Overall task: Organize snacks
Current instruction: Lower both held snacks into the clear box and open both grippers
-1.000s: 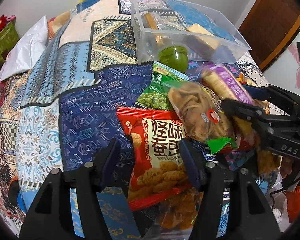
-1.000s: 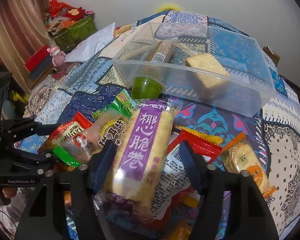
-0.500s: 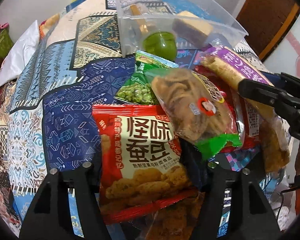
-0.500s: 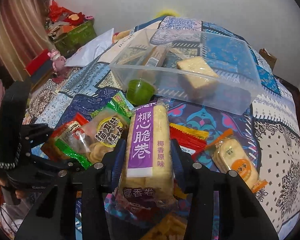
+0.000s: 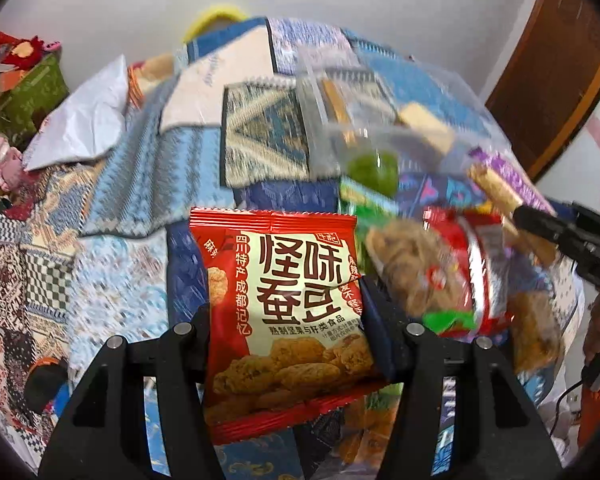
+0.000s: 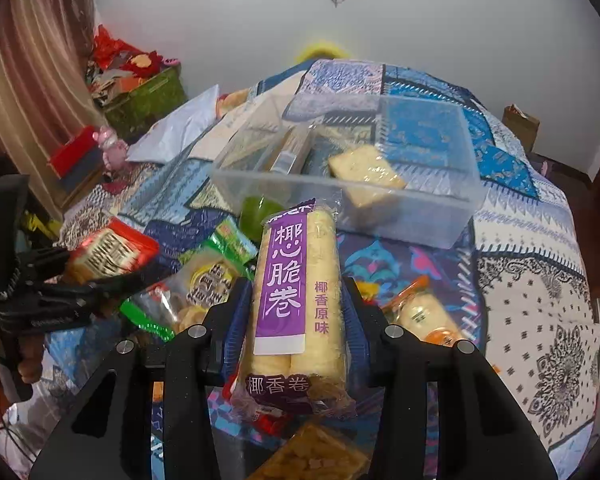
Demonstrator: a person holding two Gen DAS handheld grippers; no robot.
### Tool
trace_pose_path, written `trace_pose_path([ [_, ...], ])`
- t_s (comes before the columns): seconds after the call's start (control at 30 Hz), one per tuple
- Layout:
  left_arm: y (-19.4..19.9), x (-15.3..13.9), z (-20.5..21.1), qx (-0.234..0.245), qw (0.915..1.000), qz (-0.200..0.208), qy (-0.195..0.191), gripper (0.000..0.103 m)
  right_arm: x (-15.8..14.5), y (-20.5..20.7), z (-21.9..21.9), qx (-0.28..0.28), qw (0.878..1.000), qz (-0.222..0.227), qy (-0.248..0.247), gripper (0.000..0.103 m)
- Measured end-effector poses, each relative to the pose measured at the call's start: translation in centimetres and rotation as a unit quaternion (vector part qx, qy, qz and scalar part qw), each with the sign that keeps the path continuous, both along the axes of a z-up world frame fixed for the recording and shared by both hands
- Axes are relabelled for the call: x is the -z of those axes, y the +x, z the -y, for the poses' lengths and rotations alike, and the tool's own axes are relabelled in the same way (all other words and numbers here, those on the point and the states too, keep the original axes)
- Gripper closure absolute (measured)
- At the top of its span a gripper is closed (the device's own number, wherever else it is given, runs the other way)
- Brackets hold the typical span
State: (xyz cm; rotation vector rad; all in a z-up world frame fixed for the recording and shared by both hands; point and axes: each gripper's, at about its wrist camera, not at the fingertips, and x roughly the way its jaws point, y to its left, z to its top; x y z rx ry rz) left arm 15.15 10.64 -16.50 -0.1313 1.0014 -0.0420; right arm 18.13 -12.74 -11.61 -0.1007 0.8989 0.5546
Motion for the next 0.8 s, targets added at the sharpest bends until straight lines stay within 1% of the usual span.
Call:
trace_pose_path([
  [0.23,2.4,-4.0,1.0,0.008,0.9989,0.045,-0.007,0.045,-1.8,1.5,0.9,0.017,1.000,0.021,0.011,0.062],
  [0.43,5.2,-6.3,2.4,0.022,0.9971,0.070,-0.019,0.045,-3.1,3.2,1.7,0.034,0.999,0.037,0.020,0.062],
  [0.63,8.5,-7.4,4.0,0.035,0.9953,0.087,-0.024,0.045,-3.8,5.7,2.7,0.053,0.997,0.050,0.027,0.062],
  [0.8,11.3,-7.2,5.1,0.041,0.9949,0.088,-0.029,0.045,-3.7,7.9,3.1,0.066,0.996,0.051,0.029,0.062],
])
